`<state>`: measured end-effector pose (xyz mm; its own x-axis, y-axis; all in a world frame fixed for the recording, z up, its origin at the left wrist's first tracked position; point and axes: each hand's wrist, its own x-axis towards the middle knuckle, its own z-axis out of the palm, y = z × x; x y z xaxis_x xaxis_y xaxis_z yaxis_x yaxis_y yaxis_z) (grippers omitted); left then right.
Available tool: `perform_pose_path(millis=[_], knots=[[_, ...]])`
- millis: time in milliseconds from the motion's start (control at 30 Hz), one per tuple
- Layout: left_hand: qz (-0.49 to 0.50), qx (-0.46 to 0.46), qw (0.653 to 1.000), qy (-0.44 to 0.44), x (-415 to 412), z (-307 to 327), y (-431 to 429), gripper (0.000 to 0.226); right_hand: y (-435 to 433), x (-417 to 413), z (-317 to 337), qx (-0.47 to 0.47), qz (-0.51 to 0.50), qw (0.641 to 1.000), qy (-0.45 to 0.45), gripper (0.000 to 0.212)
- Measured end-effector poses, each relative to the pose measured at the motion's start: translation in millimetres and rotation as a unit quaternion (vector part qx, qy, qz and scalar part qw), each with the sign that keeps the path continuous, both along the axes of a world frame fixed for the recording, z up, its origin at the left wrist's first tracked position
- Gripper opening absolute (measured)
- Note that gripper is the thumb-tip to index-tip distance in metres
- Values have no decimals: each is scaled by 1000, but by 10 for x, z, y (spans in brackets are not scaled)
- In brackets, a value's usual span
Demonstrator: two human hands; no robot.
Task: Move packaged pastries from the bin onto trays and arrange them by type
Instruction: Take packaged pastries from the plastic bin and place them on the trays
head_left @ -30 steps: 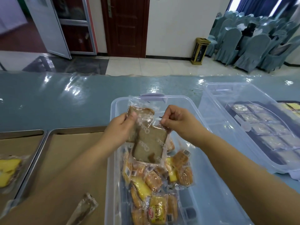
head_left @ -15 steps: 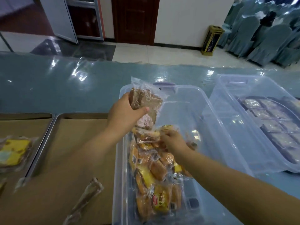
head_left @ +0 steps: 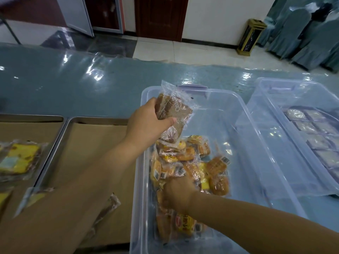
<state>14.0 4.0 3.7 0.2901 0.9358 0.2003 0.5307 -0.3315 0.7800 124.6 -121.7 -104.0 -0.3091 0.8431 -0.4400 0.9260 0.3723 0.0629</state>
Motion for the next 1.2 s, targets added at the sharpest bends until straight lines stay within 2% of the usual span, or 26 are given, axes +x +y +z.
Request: perform_pose_path(millis=[133, 233, 400, 467, 533, 633, 733, 833, 1000, 1100, 1200], knots=[[-6, 6, 1000, 19, 5, 7, -2, 47, -7, 74, 152, -21, -52, 998, 6, 19], [-13, 8, 999, 34, 1, 15, -16, 45, 7, 202, 363, -2, -69, 997, 39, 17], [-20, 3, 999, 32, -1, 85, -46, 39, 78, 538, 937, 40, -133, 970, 197, 15], [-28, -14, 999, 19, 16, 115, -36, 42, 77, 681, 1174, 54, -160, 950, 262, 12], [-61, -36, 997, 16, 48, 159, -40, 44, 71, 786, 1394, 79, -195, 915, 344, 12], [-146, -102, 984, -15, 133, 224, -98, 44, 93, 867, 1621, 200, -232, 848, 433, 22], [-195, -161, 963, -94, 223, 283, -215, 38, 116, 899, 1701, 346, -239, 797, 434, 30], [-211, -203, 948, -124, 291, 328, -327, 59, 114, 903, 1654, 423, -220, 780, 406, 34], [-227, -212, 947, -83, 368, 304, -419, 71, 169, 860, 1521, 470, -204, 764, 392, 34], [-190, -174, 965, -56, 375, 243, -402, 63, 206, 874, 1488, 444, -216, 761, 421, 32], [-119, -87, 989, 15, 299, 216, -292, 52, 312, 1037, 1365, 430, -296, 692, 499, 11]])
